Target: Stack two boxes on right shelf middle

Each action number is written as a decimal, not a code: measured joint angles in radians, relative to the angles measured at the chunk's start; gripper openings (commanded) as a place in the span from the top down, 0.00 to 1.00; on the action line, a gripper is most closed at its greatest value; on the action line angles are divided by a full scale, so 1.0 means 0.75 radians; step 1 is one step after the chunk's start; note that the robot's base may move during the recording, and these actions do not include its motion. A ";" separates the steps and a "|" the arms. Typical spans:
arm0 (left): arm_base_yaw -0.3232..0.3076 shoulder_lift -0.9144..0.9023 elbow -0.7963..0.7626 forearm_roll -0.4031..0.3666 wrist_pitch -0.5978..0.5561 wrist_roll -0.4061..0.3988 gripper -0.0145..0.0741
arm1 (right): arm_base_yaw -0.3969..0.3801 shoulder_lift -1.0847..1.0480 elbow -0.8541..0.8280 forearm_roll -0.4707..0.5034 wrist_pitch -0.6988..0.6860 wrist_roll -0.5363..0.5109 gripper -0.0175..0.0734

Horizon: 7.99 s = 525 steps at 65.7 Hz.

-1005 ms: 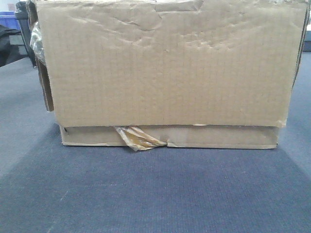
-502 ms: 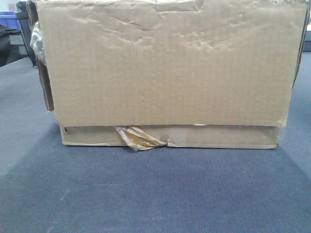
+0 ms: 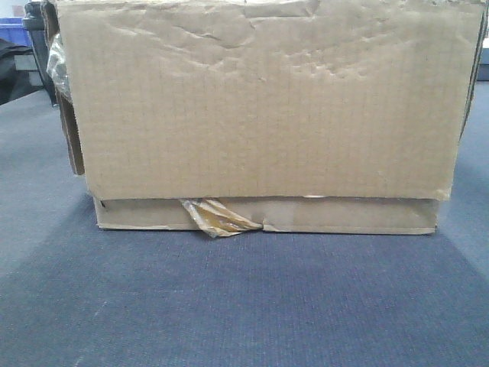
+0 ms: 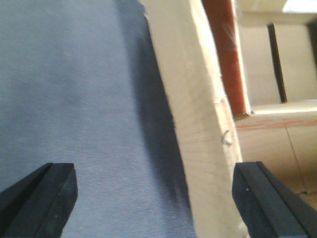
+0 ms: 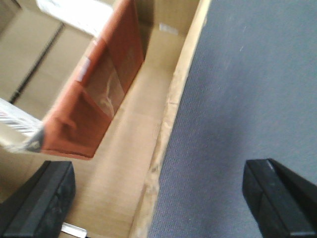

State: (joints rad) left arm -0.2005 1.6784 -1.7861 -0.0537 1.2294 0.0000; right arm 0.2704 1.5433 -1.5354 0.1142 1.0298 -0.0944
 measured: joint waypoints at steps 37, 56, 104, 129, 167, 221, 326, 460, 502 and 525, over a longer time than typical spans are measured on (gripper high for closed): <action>-0.119 0.069 0.005 0.072 -0.005 -0.051 0.24 | 0.000 0.122 -0.002 0.000 -0.004 0.000 0.18; -0.119 0.163 0.007 0.083 -0.005 -0.065 0.24 | 0.000 0.148 -0.002 0.000 -0.009 0.003 0.18; -0.128 0.148 0.017 0.054 -0.011 -0.088 0.96 | 0.005 0.146 -0.002 0.016 -0.002 0.010 0.98; -0.128 -0.040 -0.039 0.072 0.009 -0.110 0.96 | 0.005 -0.022 -0.072 0.041 -0.007 0.013 0.98; -0.128 -0.224 -0.463 0.084 -0.033 -0.119 0.96 | 0.005 -0.185 -0.531 0.027 -0.014 0.016 0.98; -0.128 -0.222 -0.463 0.072 -0.015 -0.119 0.96 | 0.005 -0.188 -0.534 0.030 -0.001 0.016 0.98; -0.128 -0.222 -0.463 0.082 -0.012 -0.119 0.96 | 0.005 -0.181 -0.534 0.035 -0.004 0.016 0.98; -0.128 -0.222 -0.463 0.084 -0.012 -0.119 0.96 | 0.005 -0.181 -0.534 0.035 -0.004 0.016 0.98; -0.128 -0.222 -0.463 0.084 -0.012 -0.119 0.96 | 0.005 -0.181 -0.534 0.035 -0.004 0.016 0.98; -0.128 -0.222 -0.463 0.084 -0.012 -0.119 0.96 | 0.005 -0.181 -0.534 0.035 -0.004 0.016 0.98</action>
State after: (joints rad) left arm -0.2966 1.5122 -2.1330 0.0095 1.2201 -0.0889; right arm 0.2743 1.4073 -1.9356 0.1404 1.0270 -0.0822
